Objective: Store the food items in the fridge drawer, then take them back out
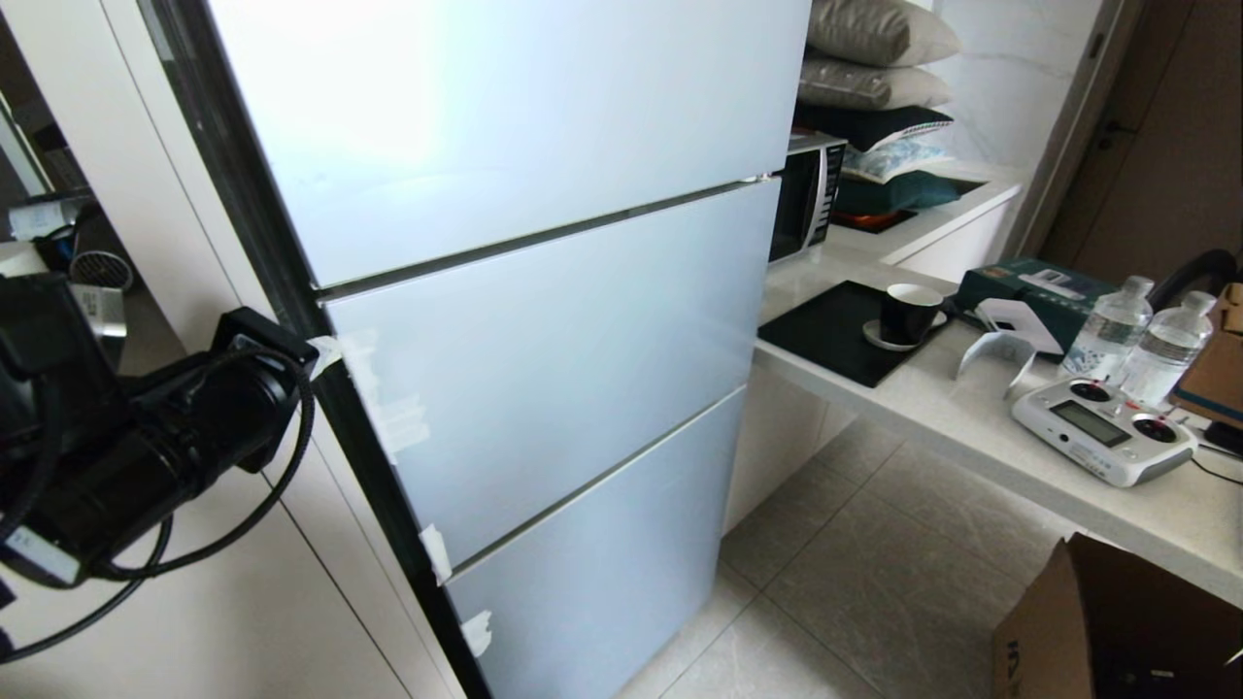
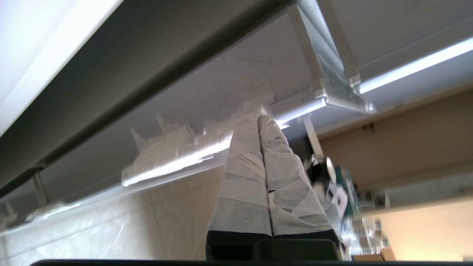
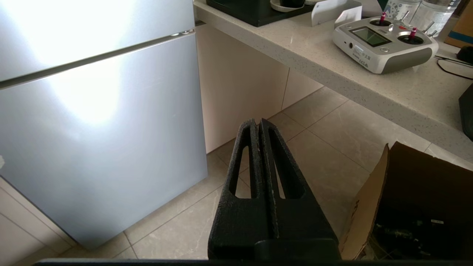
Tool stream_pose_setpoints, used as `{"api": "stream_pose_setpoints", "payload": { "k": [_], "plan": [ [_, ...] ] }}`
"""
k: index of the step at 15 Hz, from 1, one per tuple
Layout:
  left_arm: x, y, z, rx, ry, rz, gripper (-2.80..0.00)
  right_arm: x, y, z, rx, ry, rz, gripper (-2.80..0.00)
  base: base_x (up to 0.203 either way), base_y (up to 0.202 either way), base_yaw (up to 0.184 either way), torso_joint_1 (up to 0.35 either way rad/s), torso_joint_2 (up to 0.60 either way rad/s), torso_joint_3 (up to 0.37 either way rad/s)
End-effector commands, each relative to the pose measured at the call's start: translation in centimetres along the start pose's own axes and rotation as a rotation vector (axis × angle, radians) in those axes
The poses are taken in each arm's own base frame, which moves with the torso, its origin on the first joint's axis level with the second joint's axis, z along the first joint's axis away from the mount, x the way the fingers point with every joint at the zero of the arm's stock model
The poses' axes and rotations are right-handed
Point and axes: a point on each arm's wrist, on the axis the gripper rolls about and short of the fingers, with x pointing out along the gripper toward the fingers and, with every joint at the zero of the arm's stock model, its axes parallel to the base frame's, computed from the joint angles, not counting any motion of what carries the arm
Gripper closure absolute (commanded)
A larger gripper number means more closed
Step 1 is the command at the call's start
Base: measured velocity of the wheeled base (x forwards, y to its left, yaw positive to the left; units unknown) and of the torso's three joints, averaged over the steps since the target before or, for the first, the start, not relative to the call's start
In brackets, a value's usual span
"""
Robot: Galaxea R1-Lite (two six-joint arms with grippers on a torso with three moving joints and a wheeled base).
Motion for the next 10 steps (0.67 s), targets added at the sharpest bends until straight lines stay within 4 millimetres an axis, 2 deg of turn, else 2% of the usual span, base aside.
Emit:
{"api": "stream_pose_setpoints", "payload": {
  "k": [1,7,10],
  "plan": [
    [1.2,0.4,-0.7,-0.011,-0.042,0.02,0.0,0.0,0.0,0.0,0.0,-0.001,0.0,0.0,0.0,0.0,0.0,0.0,0.0,0.0],
    [-0.8,0.5,-0.1,-0.02,-0.075,0.006,0.0,0.0,0.0,0.0,0.0,-0.001,0.0,0.0,0.0,0.0,0.0,0.0,0.0,0.0],
    [-0.8,0.5,0.0,-0.024,-0.079,0.004,0.0,0.0,0.0,0.0,0.0,-0.001,0.0,0.0,0.0,0.0,0.0,0.0,0.0,0.0]
  ]
}}
